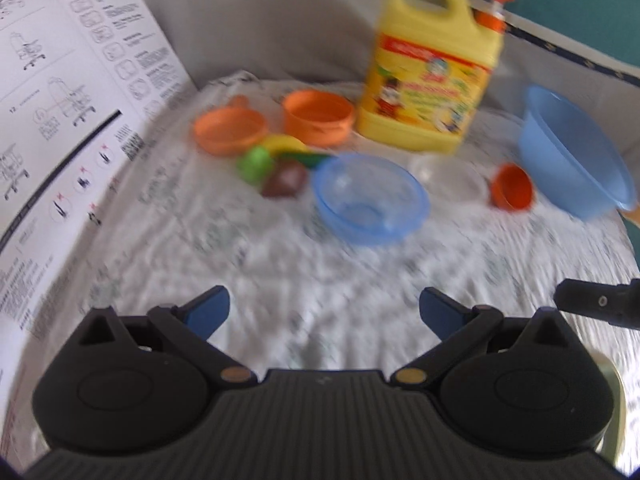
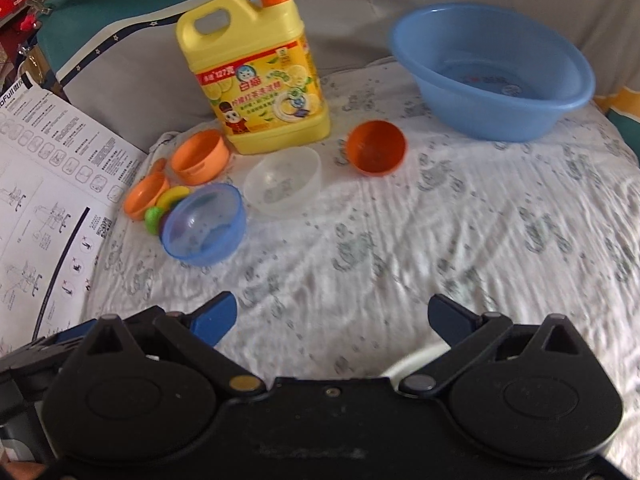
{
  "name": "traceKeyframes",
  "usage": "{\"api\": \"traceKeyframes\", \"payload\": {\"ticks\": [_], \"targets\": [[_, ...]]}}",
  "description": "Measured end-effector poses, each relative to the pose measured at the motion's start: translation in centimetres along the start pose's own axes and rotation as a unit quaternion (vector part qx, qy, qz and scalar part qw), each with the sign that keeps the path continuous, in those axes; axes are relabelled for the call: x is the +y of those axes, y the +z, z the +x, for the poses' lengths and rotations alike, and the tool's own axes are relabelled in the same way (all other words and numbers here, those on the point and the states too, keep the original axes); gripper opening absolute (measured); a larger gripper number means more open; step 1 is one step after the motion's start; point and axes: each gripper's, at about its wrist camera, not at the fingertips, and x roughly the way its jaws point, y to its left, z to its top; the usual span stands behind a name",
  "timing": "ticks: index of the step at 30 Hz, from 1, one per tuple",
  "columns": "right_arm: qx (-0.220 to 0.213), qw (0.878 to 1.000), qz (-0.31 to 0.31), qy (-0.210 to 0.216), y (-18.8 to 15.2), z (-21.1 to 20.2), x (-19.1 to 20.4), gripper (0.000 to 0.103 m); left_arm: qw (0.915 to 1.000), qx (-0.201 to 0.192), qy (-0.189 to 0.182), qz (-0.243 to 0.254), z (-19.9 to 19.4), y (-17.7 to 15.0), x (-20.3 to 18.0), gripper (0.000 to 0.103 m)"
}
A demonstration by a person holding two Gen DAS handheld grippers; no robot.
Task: Organize plates and bowls
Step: 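Raise both open tools away from the stacked plates, then move both tools to the small blue bowl and close on its rim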
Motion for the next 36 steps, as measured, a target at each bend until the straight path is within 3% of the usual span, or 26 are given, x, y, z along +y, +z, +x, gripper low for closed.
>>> {"api": "traceKeyframes", "payload": {"ticks": [8, 11, 17, 21, 24, 26, 28, 36], "targets": [[0.008, 1.0, -0.001, 0.018, 4.6, 4.7, 3.9, 0.102, 0.9998, -0.009, 0.016, -0.006, 3.7, 3.7, 1.5, 0.103], [0.015, 1.0, -0.007, 0.023, 5.7, 6.7, 5.4, 0.091, 0.9998, -0.008, 0.016, -0.002, 5.1, 4.4, 1.4, 0.102], [0.033, 0.999, -0.01, 0.033, 6.7, 9.6, 6.5, 0.068, 0.9999, 0.001, 0.009, 0.009, 7.2, 5.1, 1.0, 0.082], [0.046, 0.998, -0.014, 0.042, 6.5, 11.4, 7.1, 0.044, 0.9998, 0.014, -0.006, 0.013, 8.4, 5.1, 0.7, 0.06], [0.051, 0.997, -0.016, 0.048, 6.4, 12.5, 7.4, 0.032, 0.9995, 0.021, -0.017, 0.014, 9.1, 5.0, 0.4, 0.045], [0.052, 0.997, -0.019, 0.053, 6.3, 13.0, 7.6, 0.03, 0.9993, 0.026, -0.023, 0.016, 9.4, 5.0, 0.2, 0.035], [0.055, 0.997, -0.021, 0.058, 6.2, 13.3, 7.7, 0.019, 0.9991, 0.027, -0.028, 0.02, 9.6, 4.9, -0.1, 0.025], [0.054, 0.996, -0.033, 0.061, 5.6, 13.2, 8.2, 0.016, 0.9988, 0.034, -0.025, 0.025, 9.5, 4.6, -0.7, 0.021]]}}
